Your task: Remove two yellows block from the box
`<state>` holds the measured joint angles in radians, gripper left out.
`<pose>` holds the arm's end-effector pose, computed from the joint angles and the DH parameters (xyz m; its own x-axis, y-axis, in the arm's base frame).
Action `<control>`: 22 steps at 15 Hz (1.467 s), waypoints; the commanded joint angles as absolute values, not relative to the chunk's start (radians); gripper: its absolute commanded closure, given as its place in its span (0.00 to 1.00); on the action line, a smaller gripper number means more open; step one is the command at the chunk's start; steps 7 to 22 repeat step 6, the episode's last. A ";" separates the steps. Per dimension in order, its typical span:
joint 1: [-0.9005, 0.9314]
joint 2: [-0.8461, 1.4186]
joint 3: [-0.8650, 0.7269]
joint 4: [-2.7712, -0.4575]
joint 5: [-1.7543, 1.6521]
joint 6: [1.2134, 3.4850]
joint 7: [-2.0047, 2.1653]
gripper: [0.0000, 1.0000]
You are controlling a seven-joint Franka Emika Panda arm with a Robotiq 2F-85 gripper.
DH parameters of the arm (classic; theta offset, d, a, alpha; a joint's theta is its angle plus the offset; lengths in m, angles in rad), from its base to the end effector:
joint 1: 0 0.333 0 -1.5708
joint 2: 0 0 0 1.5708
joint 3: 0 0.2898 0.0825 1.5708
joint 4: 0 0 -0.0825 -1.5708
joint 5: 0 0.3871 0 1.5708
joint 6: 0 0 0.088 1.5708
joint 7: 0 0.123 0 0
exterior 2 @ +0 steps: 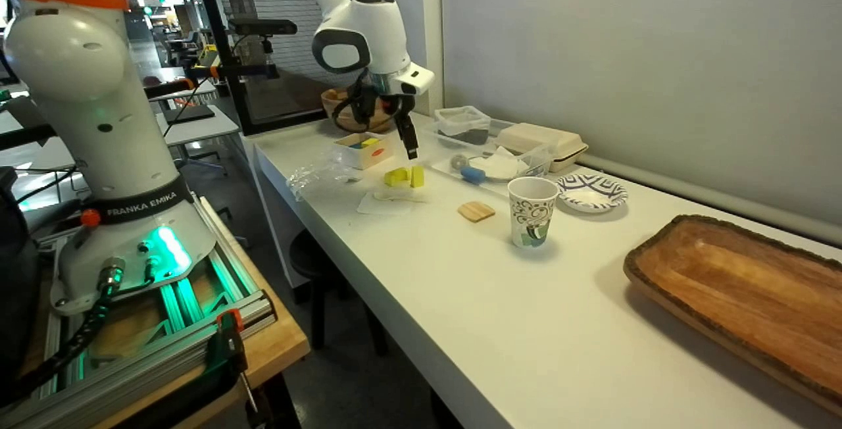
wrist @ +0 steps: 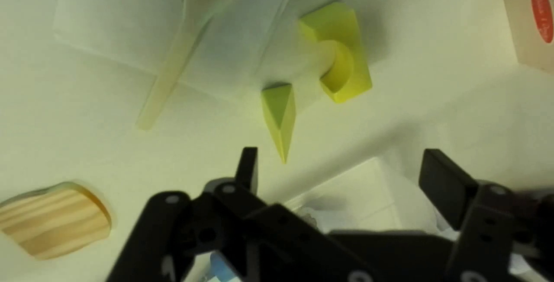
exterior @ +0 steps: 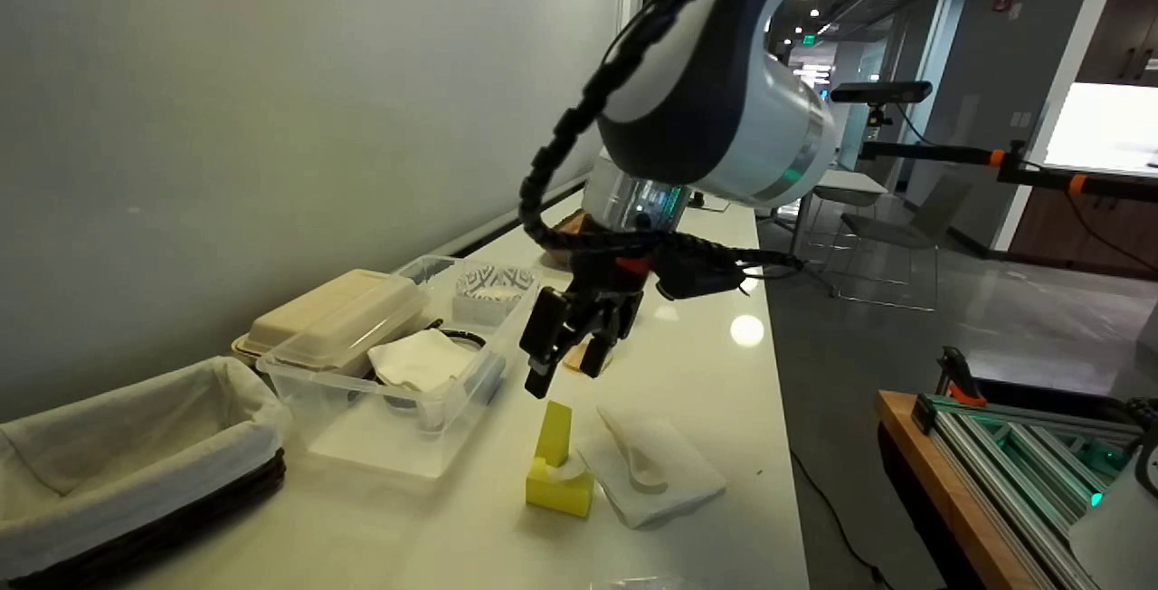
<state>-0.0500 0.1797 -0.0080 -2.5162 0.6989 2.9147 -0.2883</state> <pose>0.4716 -0.0650 0.1829 0.8796 -0.4347 0.1931 -0.3898 -0.8915 -0.2309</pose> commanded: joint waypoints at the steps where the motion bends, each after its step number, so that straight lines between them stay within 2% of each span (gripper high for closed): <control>1: 0.144 0.039 -0.221 -2.621 0.419 2.866 -0.177 0.00; 3: 0.134 -0.057 -0.238 -2.597 0.256 2.723 -0.133 0.00; 4: 0.119 0.057 -0.204 -2.576 0.372 2.838 -0.175 0.00; 5: 0.056 0.019 -0.149 -2.574 0.312 2.787 -0.151 0.00; 22: 0.060 -0.012 -0.158 -2.574 0.295 2.756 -0.151 0.00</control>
